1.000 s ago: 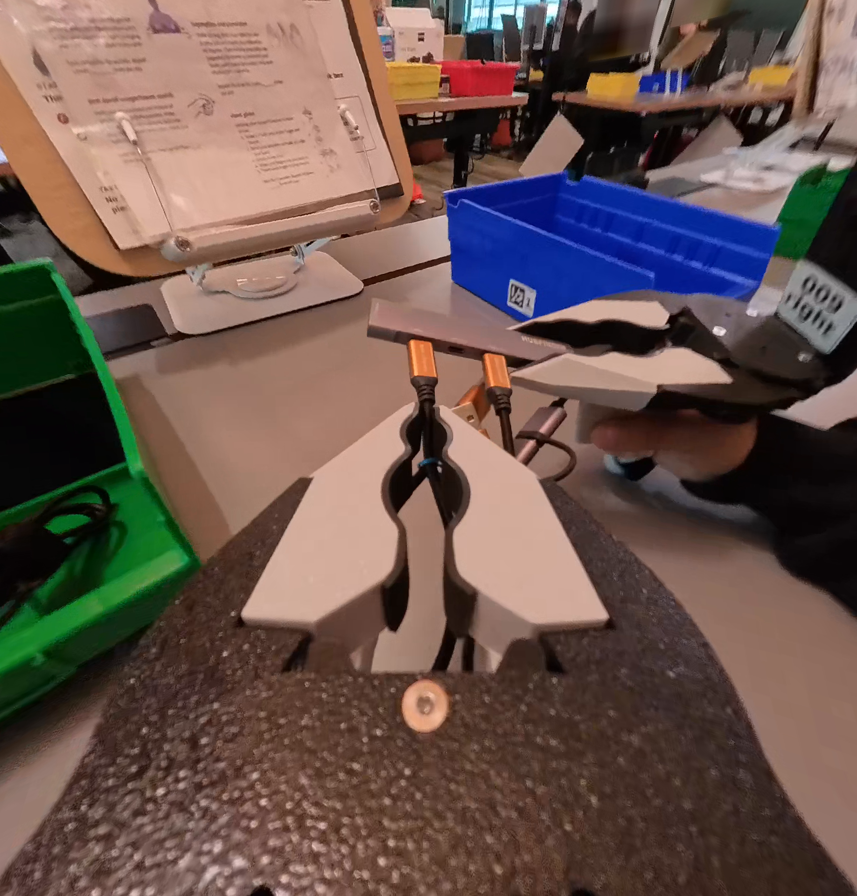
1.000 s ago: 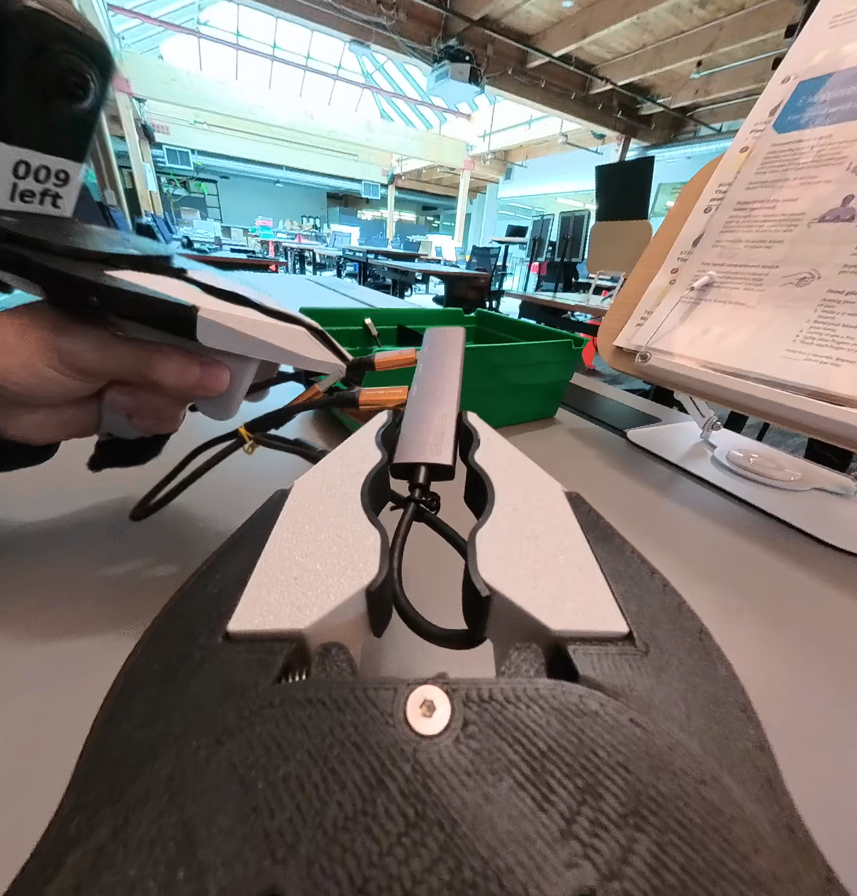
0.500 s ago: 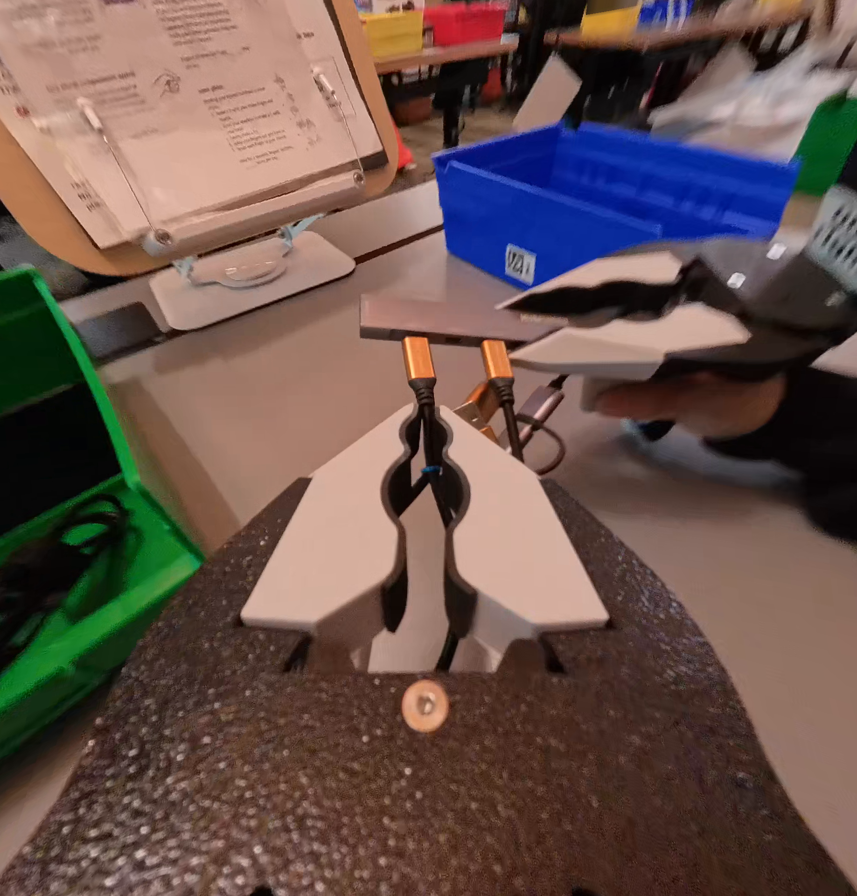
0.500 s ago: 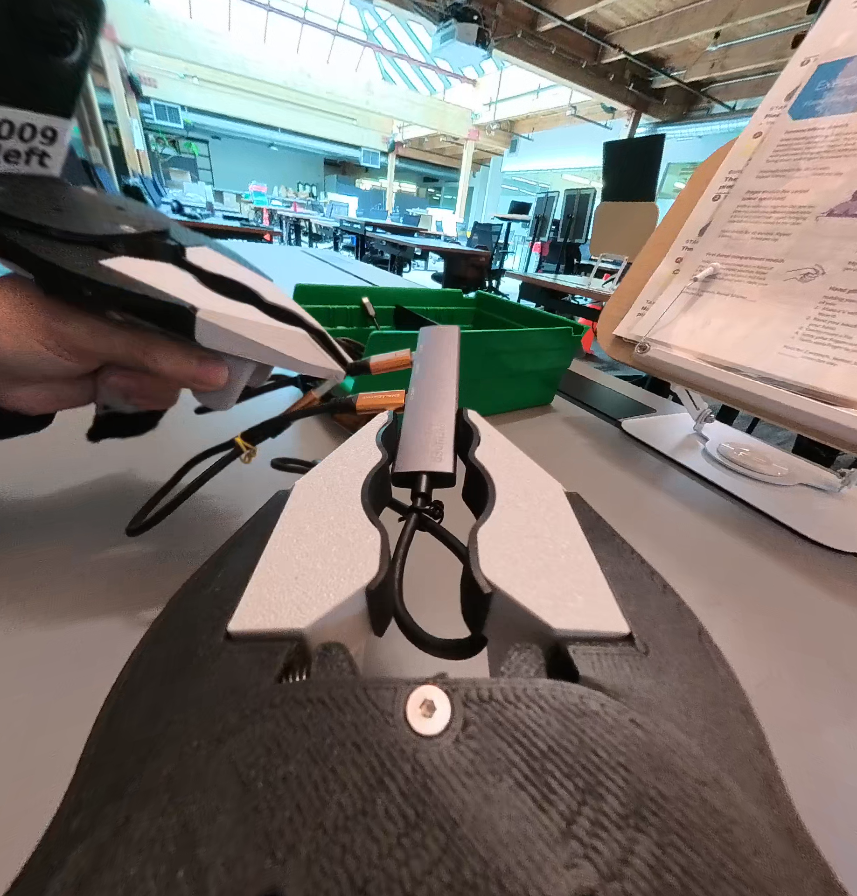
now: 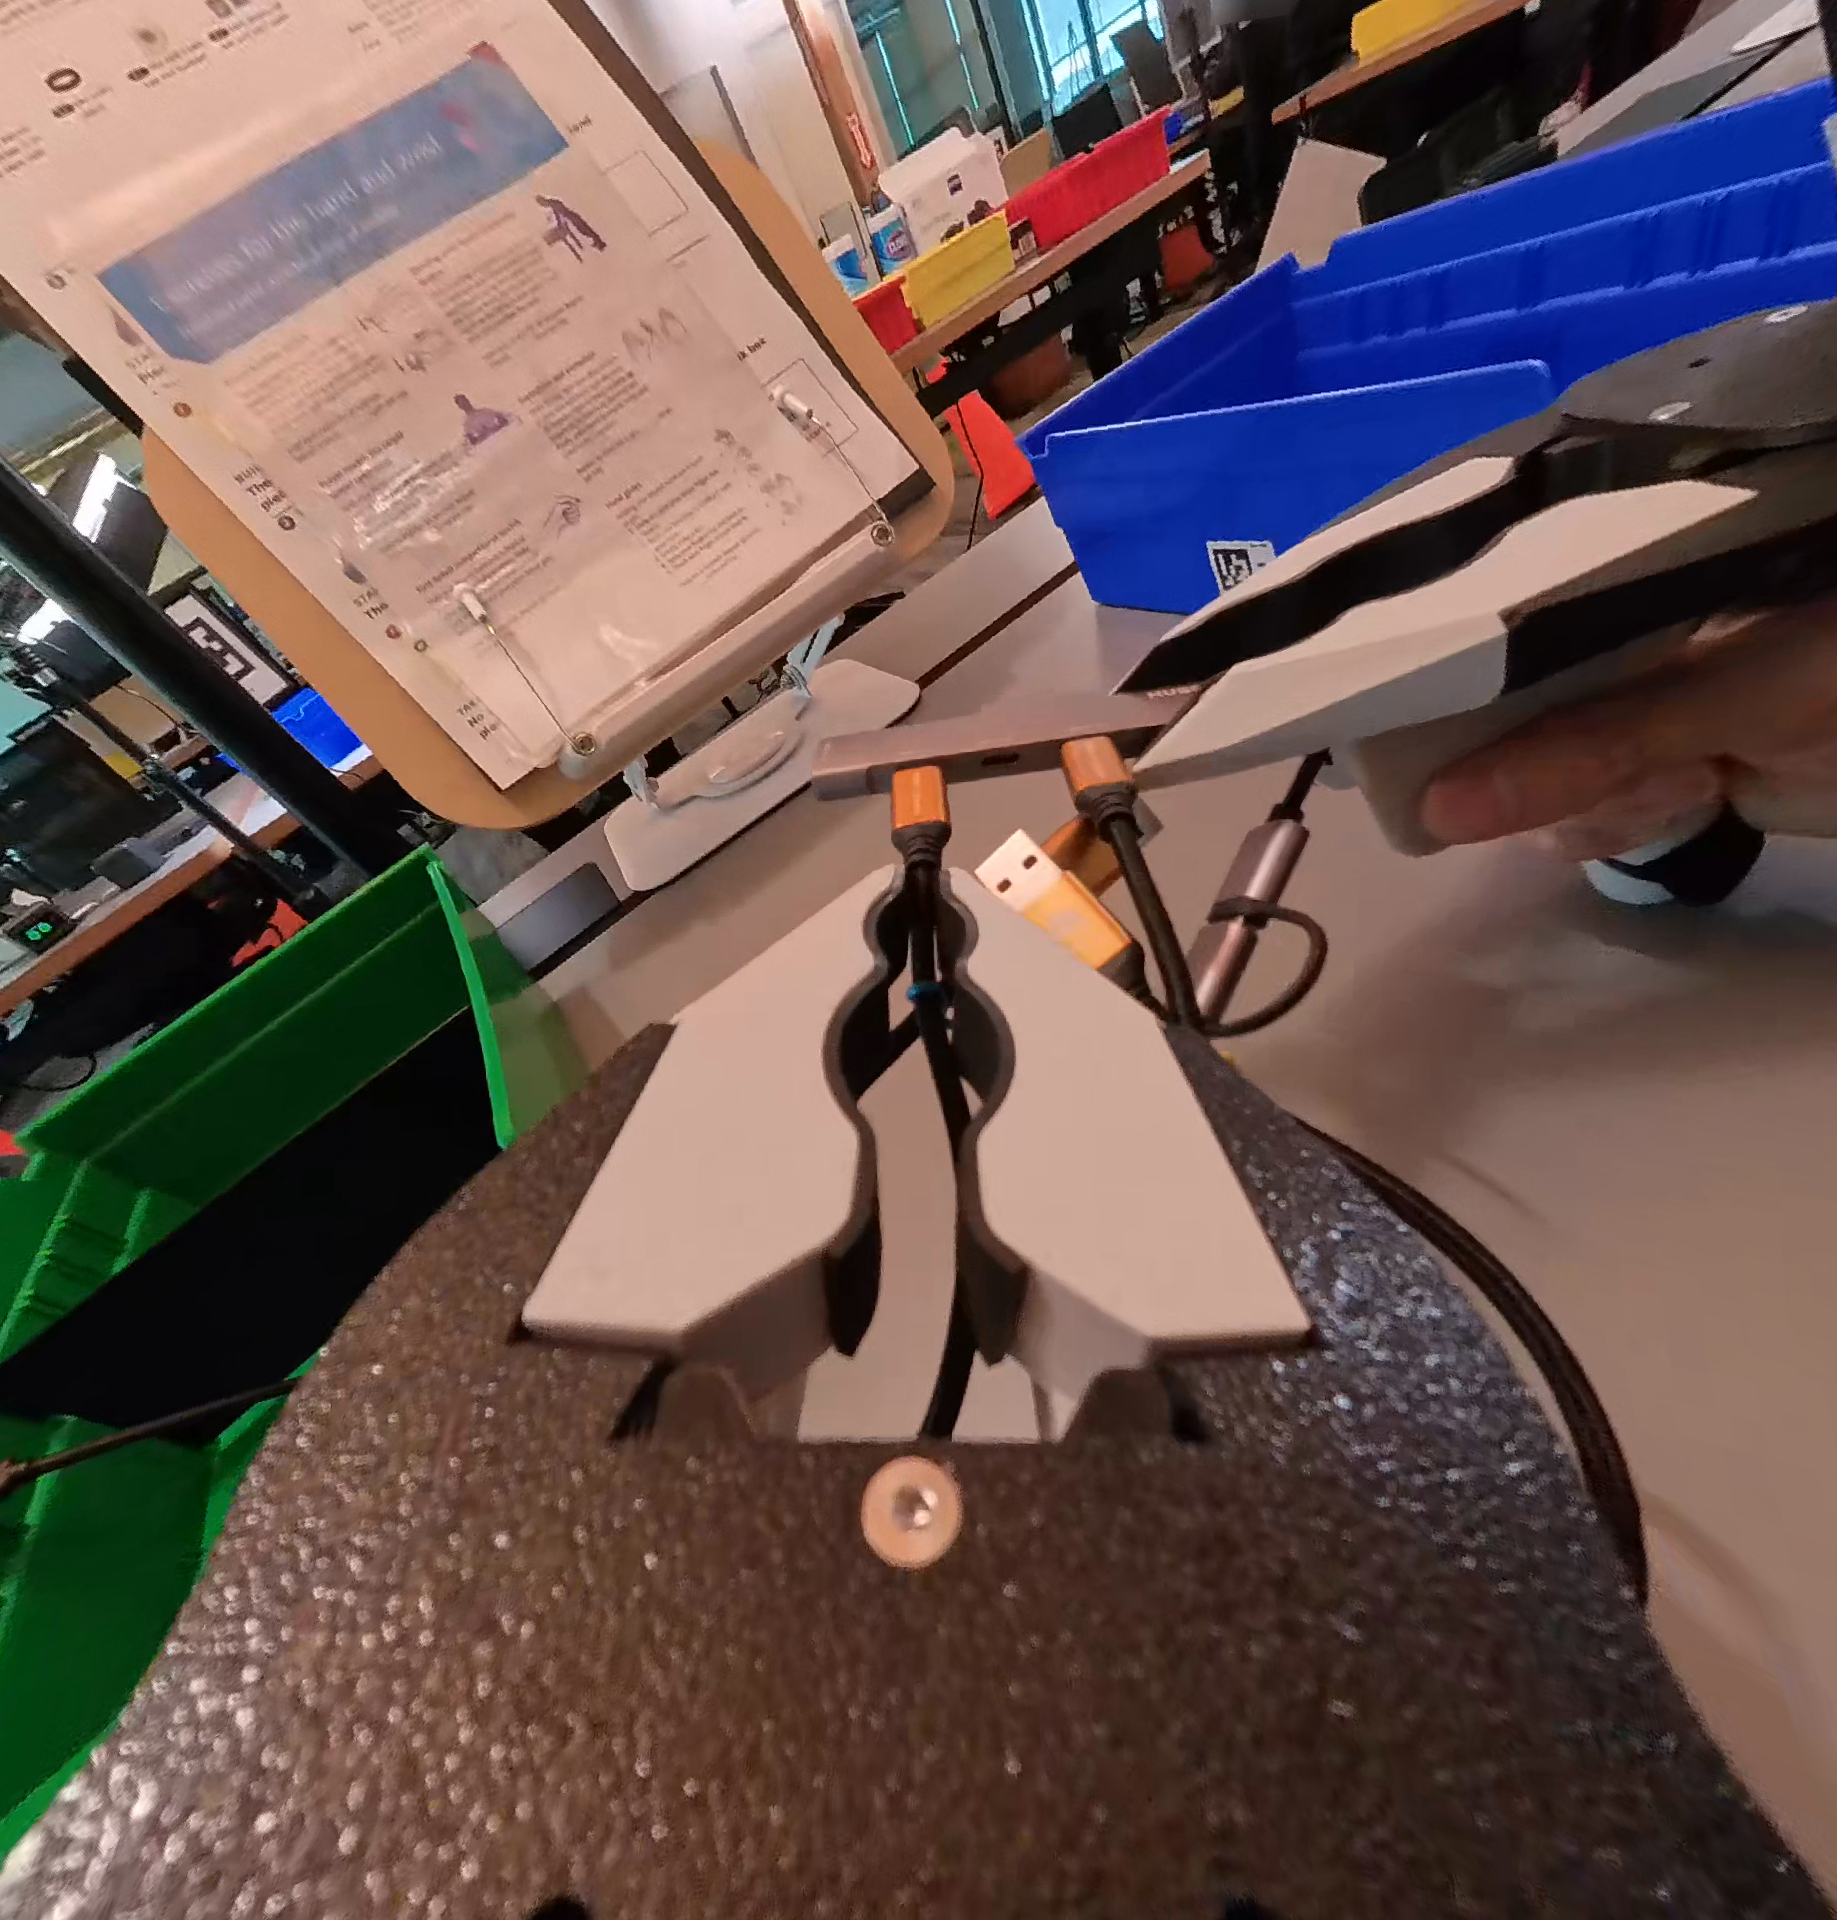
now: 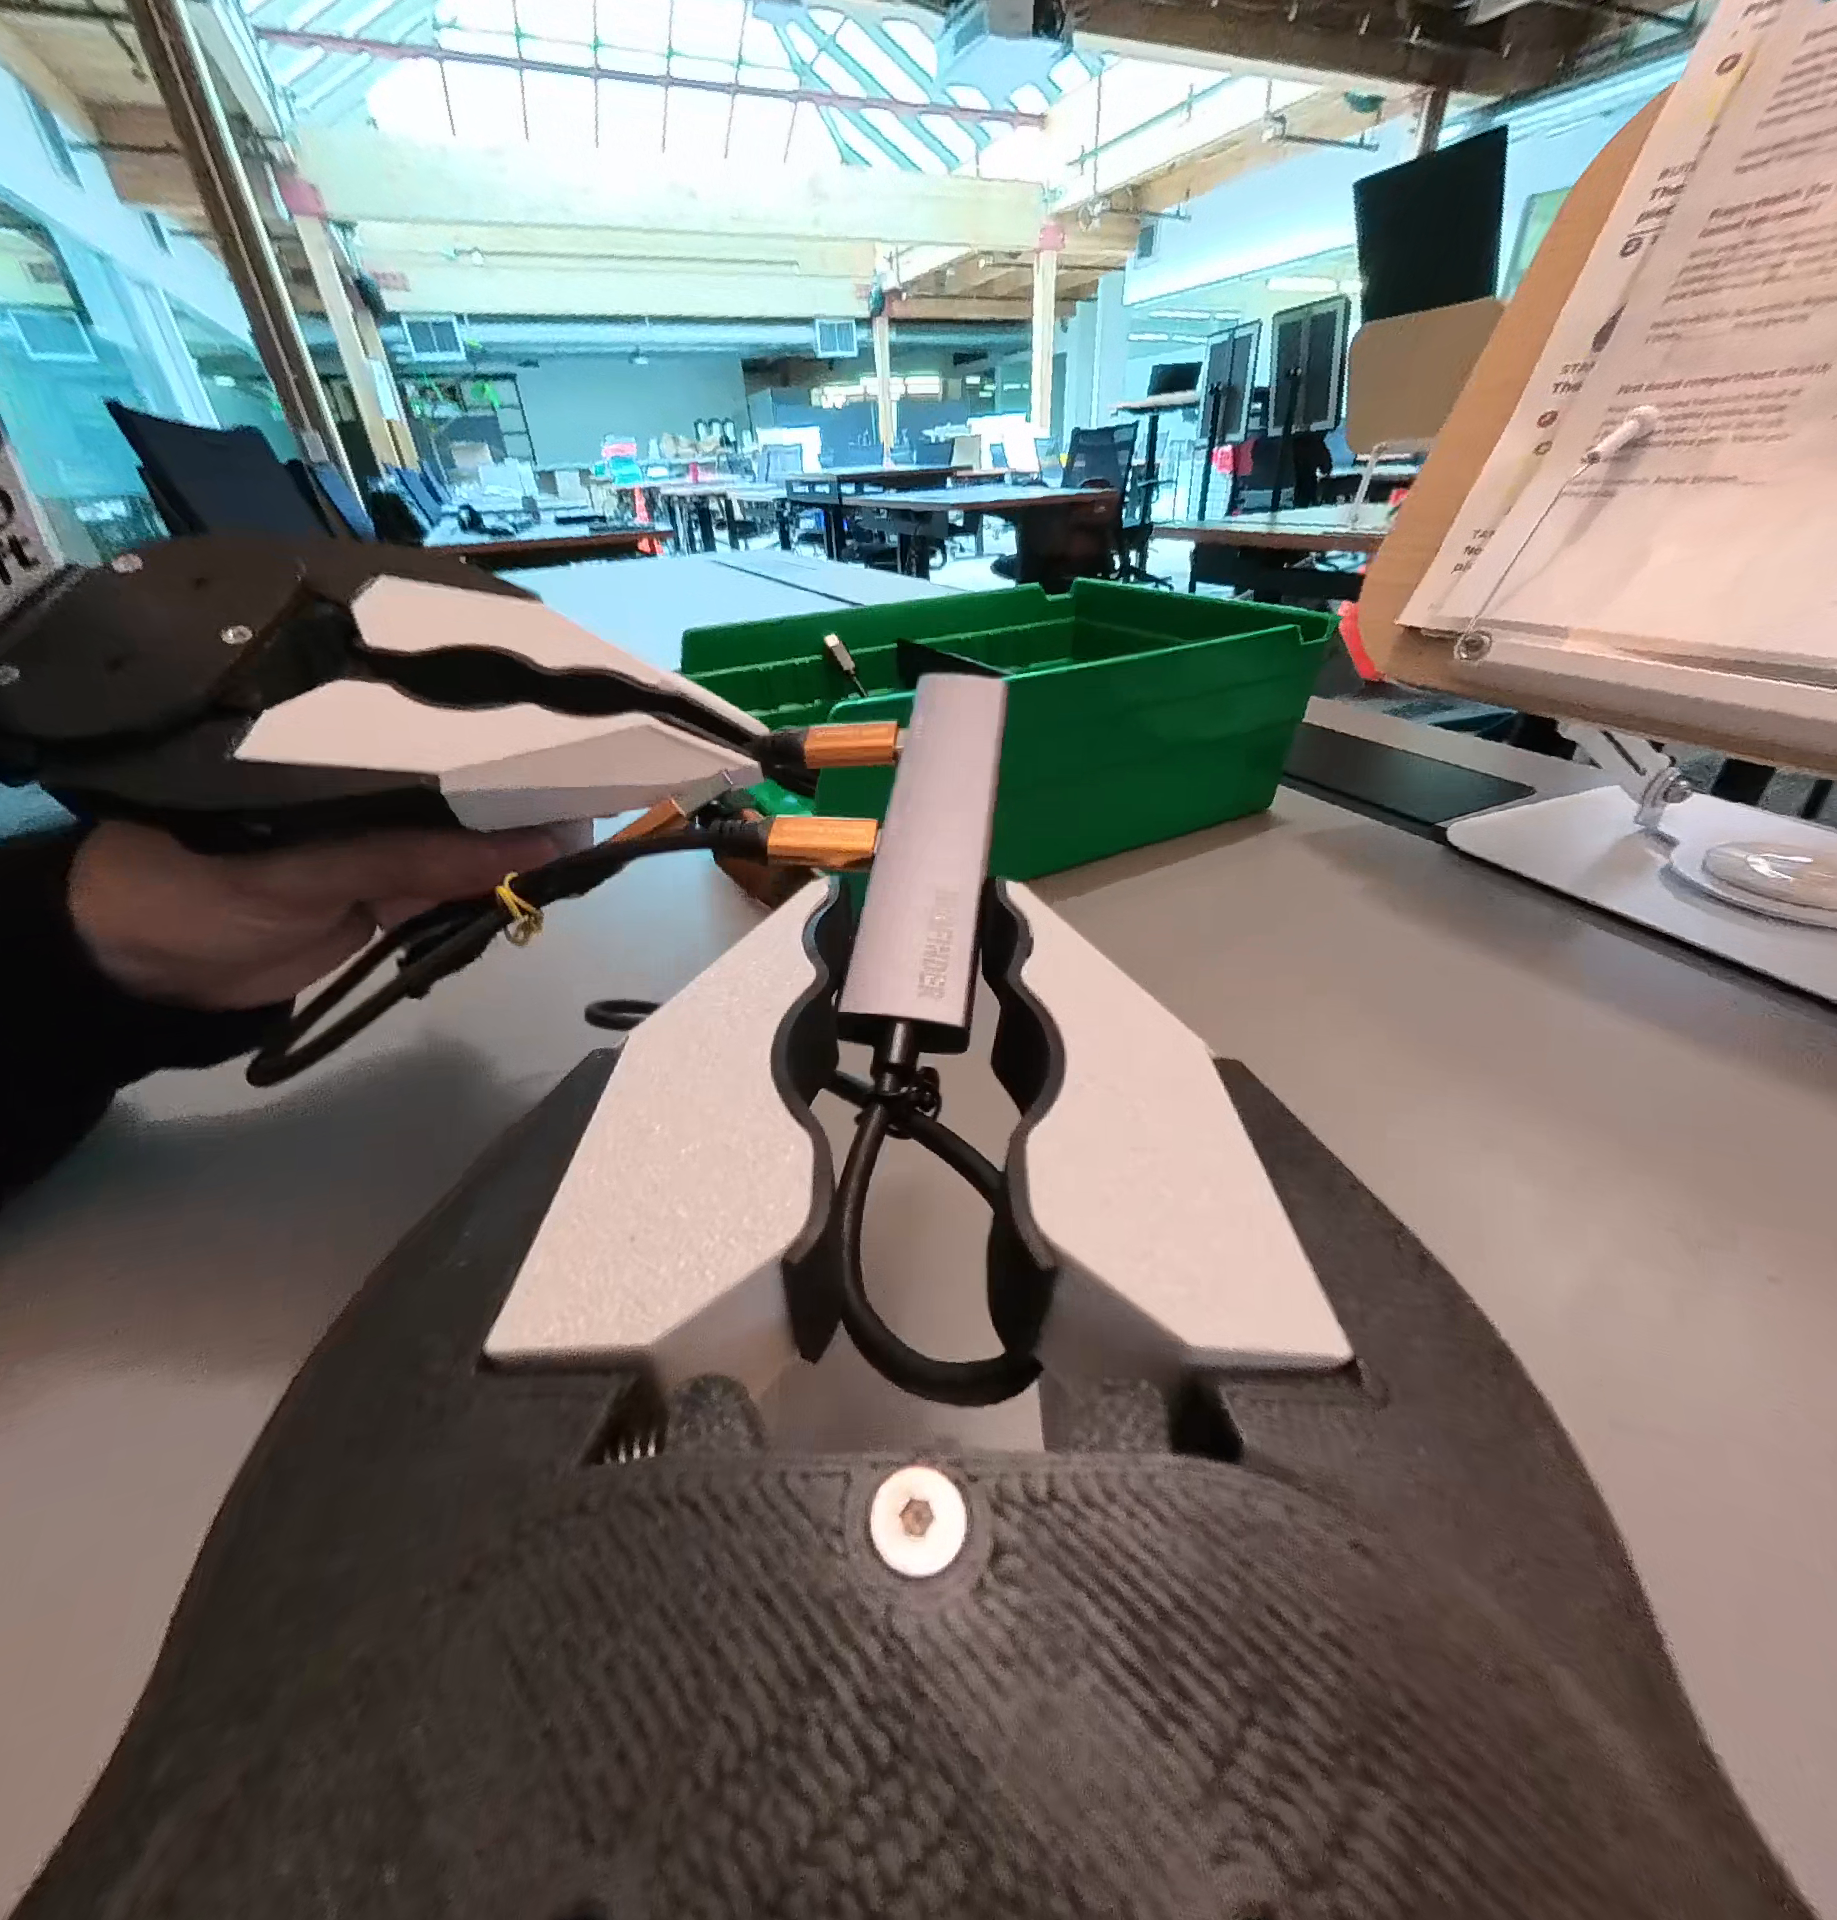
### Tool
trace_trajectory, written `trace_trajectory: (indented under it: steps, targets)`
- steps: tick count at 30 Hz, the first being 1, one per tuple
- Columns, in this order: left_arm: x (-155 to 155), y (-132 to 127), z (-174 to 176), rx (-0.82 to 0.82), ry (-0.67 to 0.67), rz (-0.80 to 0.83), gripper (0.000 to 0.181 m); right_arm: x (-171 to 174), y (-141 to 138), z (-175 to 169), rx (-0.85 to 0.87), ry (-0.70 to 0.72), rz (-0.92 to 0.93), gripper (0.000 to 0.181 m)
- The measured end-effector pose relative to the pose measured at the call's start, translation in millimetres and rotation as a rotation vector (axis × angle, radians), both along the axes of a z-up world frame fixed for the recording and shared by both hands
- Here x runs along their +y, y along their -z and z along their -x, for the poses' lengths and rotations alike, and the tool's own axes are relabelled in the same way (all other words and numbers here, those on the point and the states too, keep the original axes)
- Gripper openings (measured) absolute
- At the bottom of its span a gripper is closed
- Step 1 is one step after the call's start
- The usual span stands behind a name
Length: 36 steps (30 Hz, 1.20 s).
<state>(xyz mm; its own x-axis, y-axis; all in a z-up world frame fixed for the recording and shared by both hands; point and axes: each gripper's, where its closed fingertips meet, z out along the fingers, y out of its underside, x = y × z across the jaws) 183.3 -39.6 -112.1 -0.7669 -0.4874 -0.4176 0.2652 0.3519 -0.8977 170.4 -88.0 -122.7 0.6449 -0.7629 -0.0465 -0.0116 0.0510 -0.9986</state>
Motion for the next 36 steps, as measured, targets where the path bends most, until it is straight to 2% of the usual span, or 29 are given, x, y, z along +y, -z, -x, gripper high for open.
trace_trajectory:
  steps: [6, 9, 11, 14, 18, 20, 22, 23, 25, 27, 31, 33, 34, 36]
  targets:
    - [1.1, 0.4, -1.2, -0.009, 0.002, -0.07, 0.001, 3.9, 5.1, -0.4, -0.019, 0.021, 0.101, 0.025]
    - [-0.2, -11.3, 1.7, -0.026, 0.028, -0.034, 0.001, 10.8, 11.6, 1.7, -0.019, -0.003, 0.168, 0.025]
    - [-2.1, -13.2, 1.3, -0.037, 0.022, -0.108, 0.001, 13.2, 18.6, -0.6, -0.025, 0.022, 0.243, 0.025]
    - [-1.7, -7.7, -2.9, -0.016, 0.003, -0.215, 0.001, -0.9, 1.8, -4.8, -0.065, 0.078, 0.147, 0.024]
    - [-6.1, -5.6, 6.7, 0.051, 0.087, -0.11, 0.002, -5.6, 1.5, -0.1, -0.077, 0.06, 0.148, 0.023]
    - [-3.1, -10.3, 11.5, 0.128, 0.15, -0.044, 0.014, -6.2, 1.3, 1.9, -0.08, 0.035, 0.149, 0.023]
    - [6.3, -31.1, 11.1, 0.191, 0.209, 0.069, 0.027, -1.7, 3.8, 7.1, -0.06, -0.032, 0.144, 0.023]
    - [13.5, -43.6, 8.6, 0.184, 0.229, 0.105, 0.027, -0.3, 4.2, 8.8, -0.053, -0.05, 0.138, 0.023]
    - [25.5, -52.2, -0.6, 0.057, 0.233, 0.014, 0.03, 6.2, 1.7, 15.4, -0.038, -0.121, 0.097, 0.023]
    - [28.5, -43.4, -5.7, -0.114, 0.257, -0.178, 0.037, 11.6, -1.0, 21.3, -0.002, -0.197, 0.029, 0.023]
    - [12.1, -25.5, 8.8, -0.521, 0.378, -0.409, 0.038, 26.6, -5.1, 38.7, 0.052, -0.366, -0.06, 0.023]
    - [2.7, -9.6, 25.4, -0.646, 0.482, -0.499, 0.026, 29.9, -6.3, 42.4, 0.053, -0.392, -0.073, 0.023]
    - [-1.4, -8.2, 28.6, -0.717, 0.494, -0.505, 0.013, 31.5, -4.8, 44.8, 0.064, -0.413, -0.069, 0.023]
    - [-4.1, -4.7, 27.1, -0.792, 0.486, -0.537, 0.009, 28.6, -5.9, 42.2, 0.048, -0.39, -0.075, 0.023]
